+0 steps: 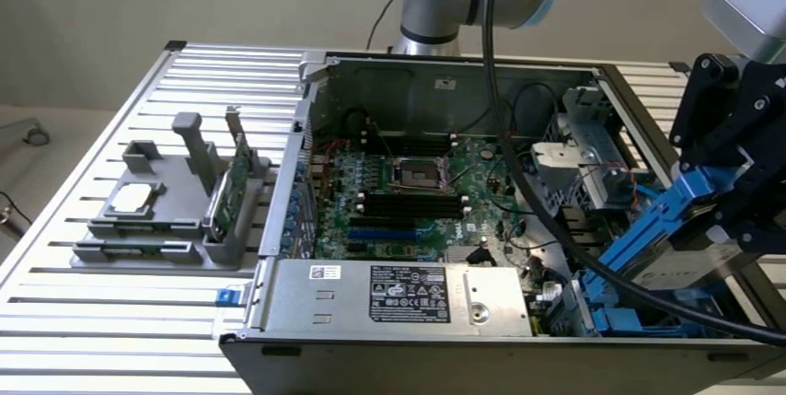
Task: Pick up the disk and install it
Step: 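Insert the disk into the insertion slot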
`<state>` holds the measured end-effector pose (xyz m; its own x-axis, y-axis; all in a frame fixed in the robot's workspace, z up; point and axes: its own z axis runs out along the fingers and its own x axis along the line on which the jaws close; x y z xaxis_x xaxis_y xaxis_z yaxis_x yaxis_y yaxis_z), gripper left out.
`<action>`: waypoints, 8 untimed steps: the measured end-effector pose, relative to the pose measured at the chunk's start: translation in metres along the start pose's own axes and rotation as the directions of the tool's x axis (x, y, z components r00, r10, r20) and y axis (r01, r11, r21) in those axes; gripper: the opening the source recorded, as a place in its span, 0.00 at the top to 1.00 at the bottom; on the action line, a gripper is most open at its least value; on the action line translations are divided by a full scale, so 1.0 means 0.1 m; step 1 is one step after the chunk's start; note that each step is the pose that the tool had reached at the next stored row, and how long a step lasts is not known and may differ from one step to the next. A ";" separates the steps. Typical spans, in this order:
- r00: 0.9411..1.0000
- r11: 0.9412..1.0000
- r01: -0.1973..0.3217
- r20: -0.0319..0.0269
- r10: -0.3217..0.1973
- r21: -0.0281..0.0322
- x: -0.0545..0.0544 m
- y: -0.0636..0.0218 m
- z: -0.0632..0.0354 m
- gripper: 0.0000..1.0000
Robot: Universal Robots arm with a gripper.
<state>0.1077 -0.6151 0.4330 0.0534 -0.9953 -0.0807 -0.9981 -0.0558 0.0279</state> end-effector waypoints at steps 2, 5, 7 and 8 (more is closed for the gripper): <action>1.000 1.000 0.000 0.001 0.000 0.000 0.02 0.001 -0.001 0.67; 1.000 1.000 0.000 0.005 0.000 0.000 0.04 0.002 0.004 0.67; 1.000 1.000 0.000 0.010 0.000 0.001 0.06 0.002 0.015 0.67; 1.000 1.000 0.000 0.014 0.000 0.001 0.06 0.002 0.024 0.67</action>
<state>0.1077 -0.6210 0.4302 0.0534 -0.9941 -0.0943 -0.9981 -0.0562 0.0271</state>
